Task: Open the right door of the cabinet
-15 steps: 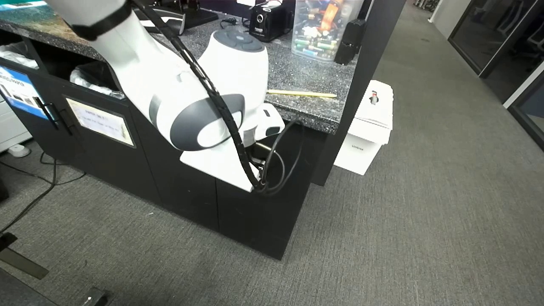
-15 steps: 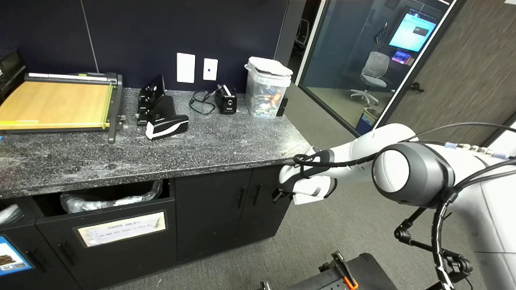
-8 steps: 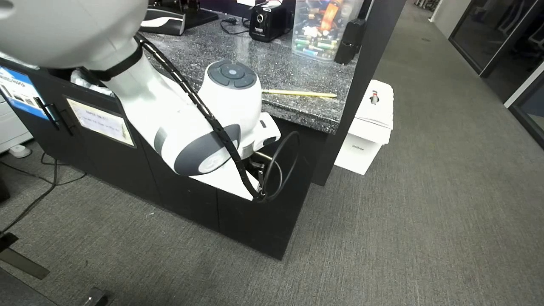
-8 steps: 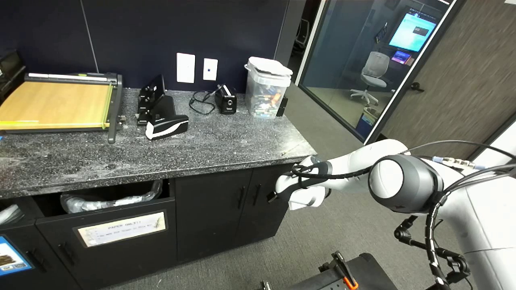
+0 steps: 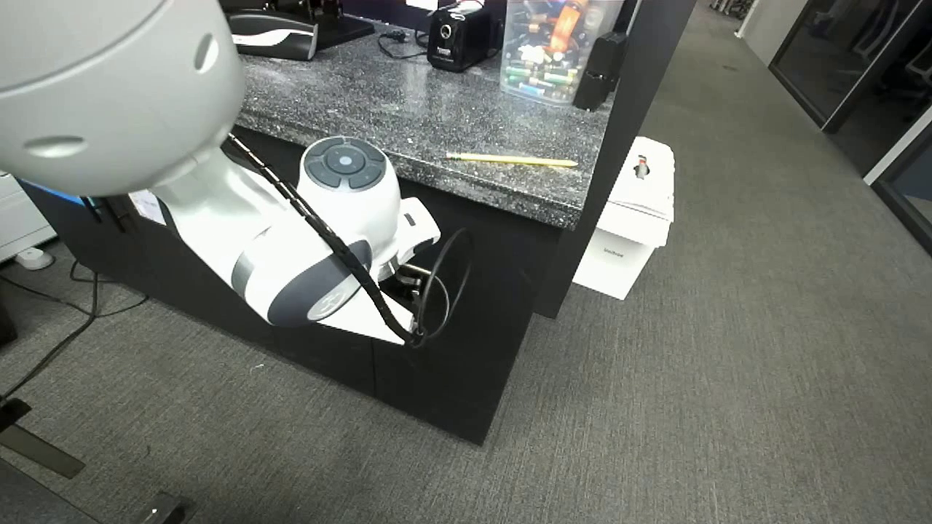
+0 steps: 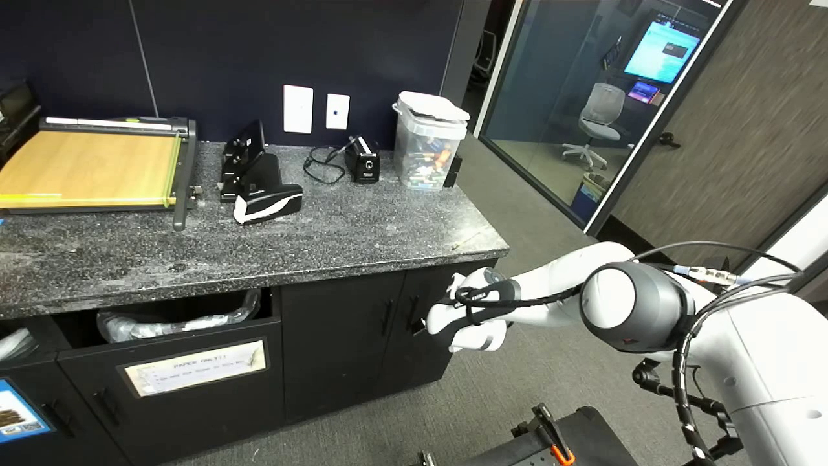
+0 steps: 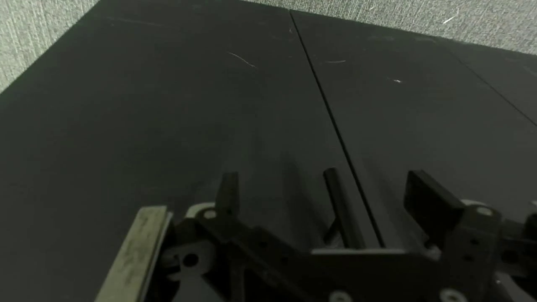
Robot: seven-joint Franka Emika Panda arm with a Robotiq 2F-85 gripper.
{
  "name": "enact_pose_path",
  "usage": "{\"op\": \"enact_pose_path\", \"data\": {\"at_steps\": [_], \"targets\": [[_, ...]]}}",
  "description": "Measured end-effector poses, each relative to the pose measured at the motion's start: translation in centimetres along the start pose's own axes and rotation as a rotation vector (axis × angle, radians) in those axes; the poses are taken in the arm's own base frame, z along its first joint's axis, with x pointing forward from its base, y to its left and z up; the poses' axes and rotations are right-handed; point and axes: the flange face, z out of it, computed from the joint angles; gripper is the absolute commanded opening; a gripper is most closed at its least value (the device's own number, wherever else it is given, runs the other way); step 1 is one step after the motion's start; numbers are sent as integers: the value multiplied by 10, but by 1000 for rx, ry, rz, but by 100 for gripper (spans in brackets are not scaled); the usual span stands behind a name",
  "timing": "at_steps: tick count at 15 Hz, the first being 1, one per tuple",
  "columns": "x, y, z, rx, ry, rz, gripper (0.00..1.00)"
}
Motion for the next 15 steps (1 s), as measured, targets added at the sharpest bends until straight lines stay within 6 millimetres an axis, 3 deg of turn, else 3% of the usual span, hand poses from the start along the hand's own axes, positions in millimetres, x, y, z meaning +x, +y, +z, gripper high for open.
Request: {"op": "enact_pose_path", "data": {"at_steps": [5, 6, 15], "targets": [[23, -19, -3, -1, 104, -92, 100], [27, -22, -4, 3, 120, -106, 81], [32, -8, -12, 16, 167, -120, 12]]}}
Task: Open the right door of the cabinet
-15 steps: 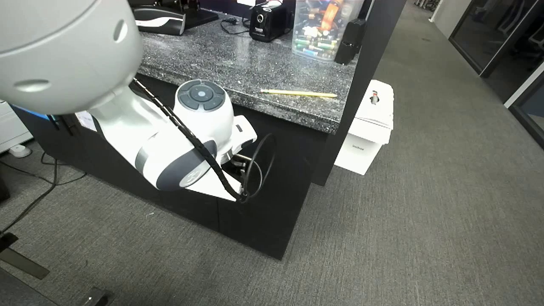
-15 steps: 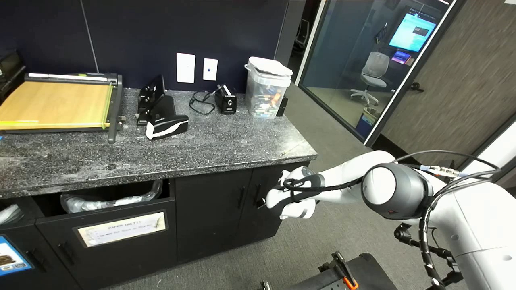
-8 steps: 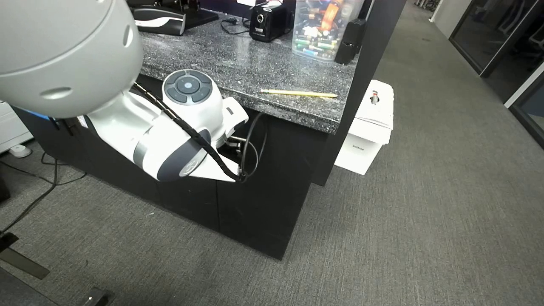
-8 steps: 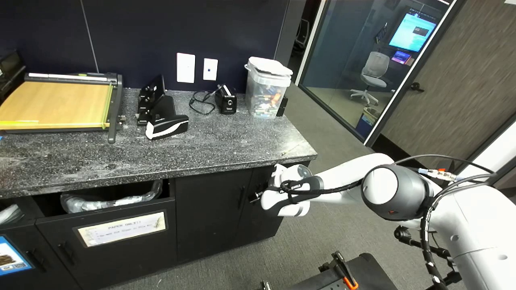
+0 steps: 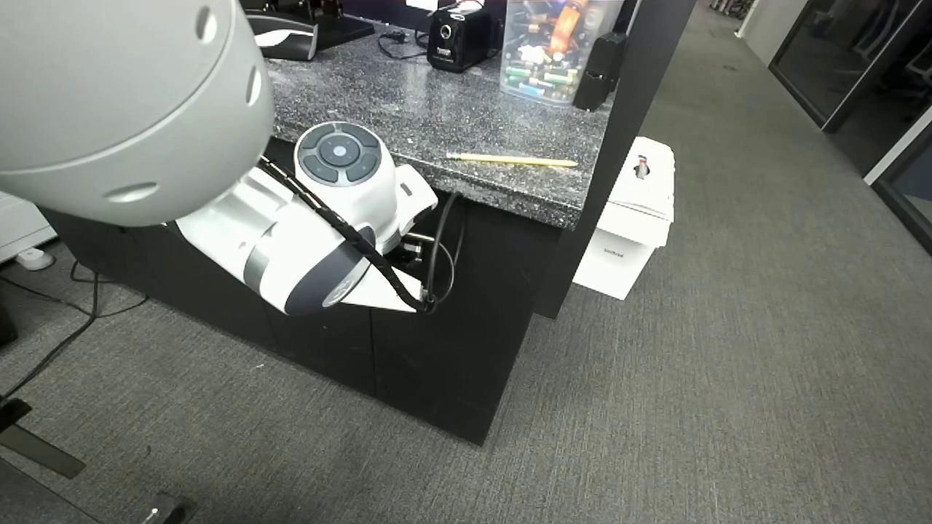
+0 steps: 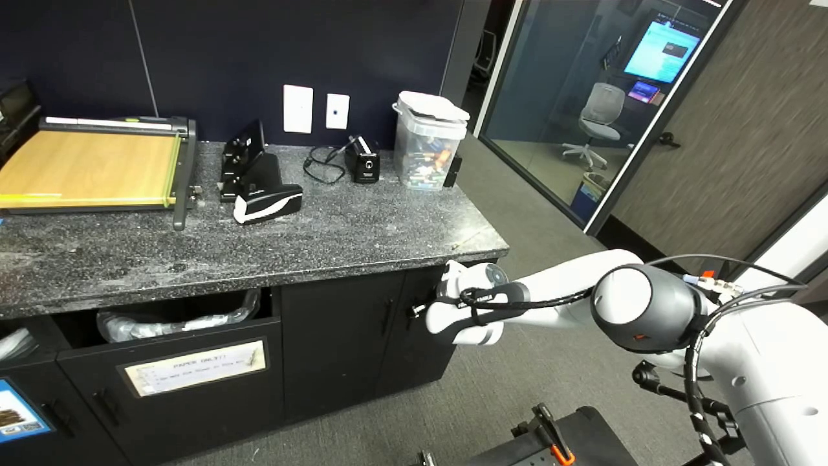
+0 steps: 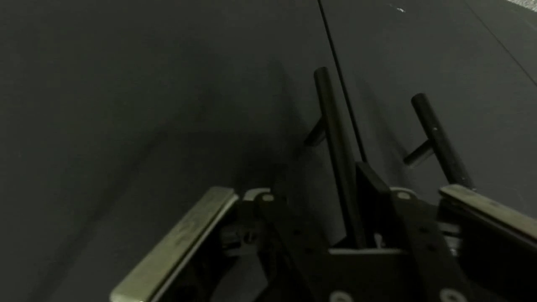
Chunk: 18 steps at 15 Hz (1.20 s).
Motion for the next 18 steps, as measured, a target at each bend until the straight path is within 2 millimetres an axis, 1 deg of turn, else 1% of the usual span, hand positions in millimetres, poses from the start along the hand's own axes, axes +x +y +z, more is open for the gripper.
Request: {"op": "enact_pose_path", "data": {"at_steps": [2, 3, 4, 12, 14, 18], "targets": [[0, -5, 3, 13, 4, -3, 1], [-1, -8, 4, 18, 5, -4, 0], [-1, -9, 5, 20, 7, -9, 4], [-3, -9, 4, 18, 5, 2, 4], [-8, -9, -1, 18, -16, 28, 4], [-26, -10, -17, 24, -73, 45, 4]]}}
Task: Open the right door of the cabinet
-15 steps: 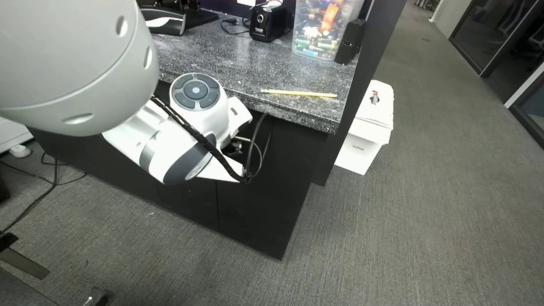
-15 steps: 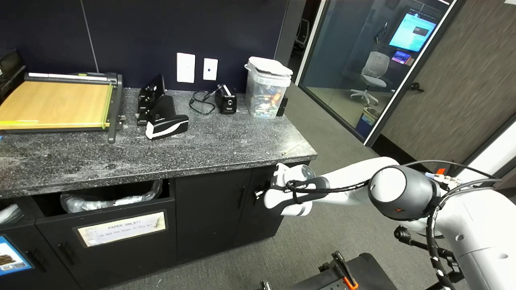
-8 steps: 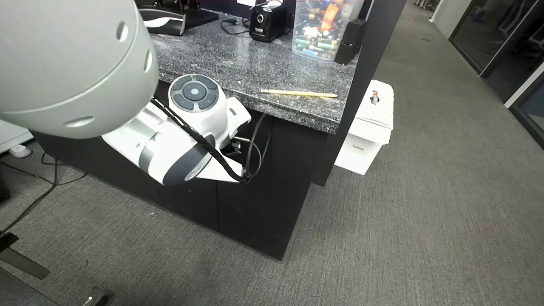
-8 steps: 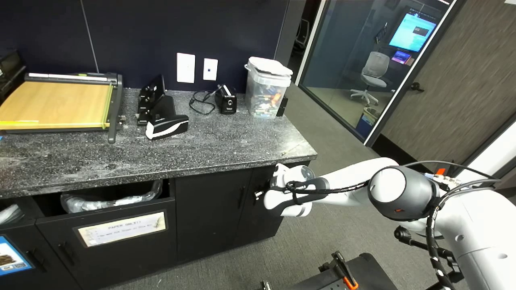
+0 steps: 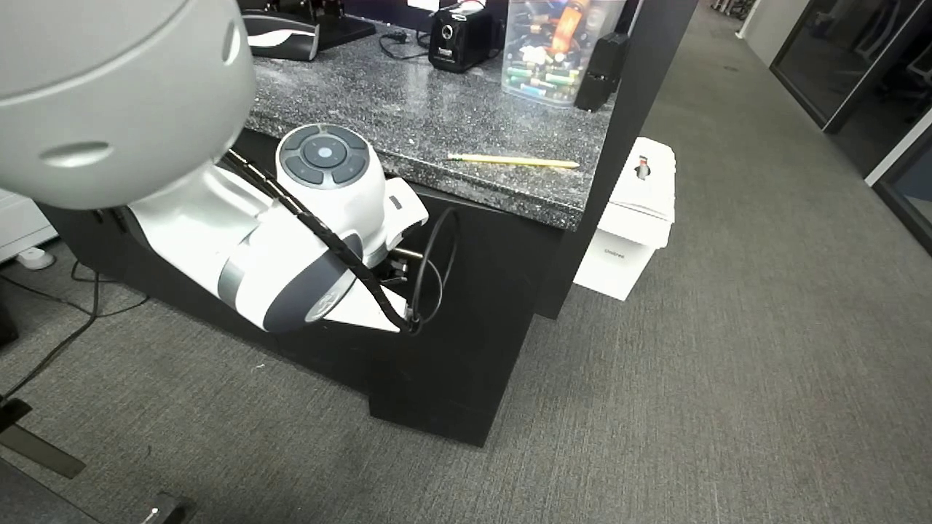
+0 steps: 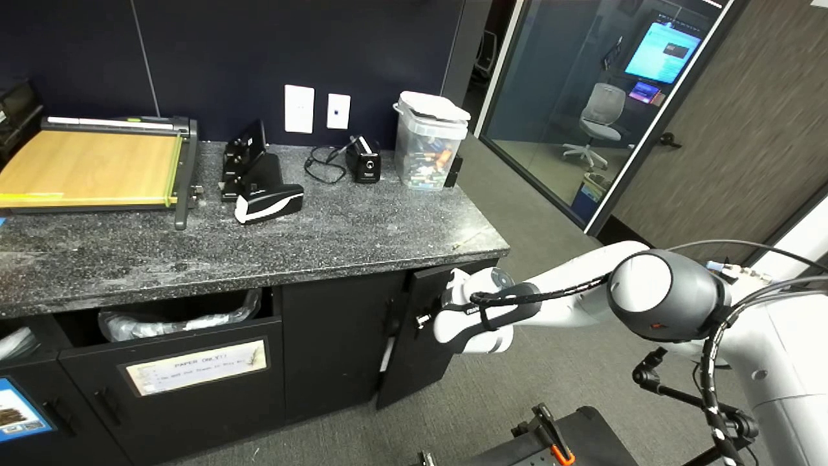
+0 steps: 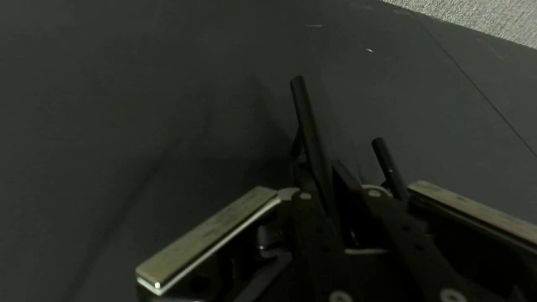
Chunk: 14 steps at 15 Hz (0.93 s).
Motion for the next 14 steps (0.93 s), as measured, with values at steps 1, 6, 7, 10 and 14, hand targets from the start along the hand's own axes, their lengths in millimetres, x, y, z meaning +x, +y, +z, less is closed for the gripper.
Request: {"op": "enact_pose_path", "data": {"at_steps": [1, 6, 7, 10, 14], "targets": [[-4, 0, -3, -2, -8, -5, 4], [-8, -1, -7, -6, -21, -16, 4], [-8, -1, -8, -7, -23, -17, 4], [-11, -2, -11, -15, -39, -17, 4], [-32, -4, -27, -46, -102, 11, 4]]}}
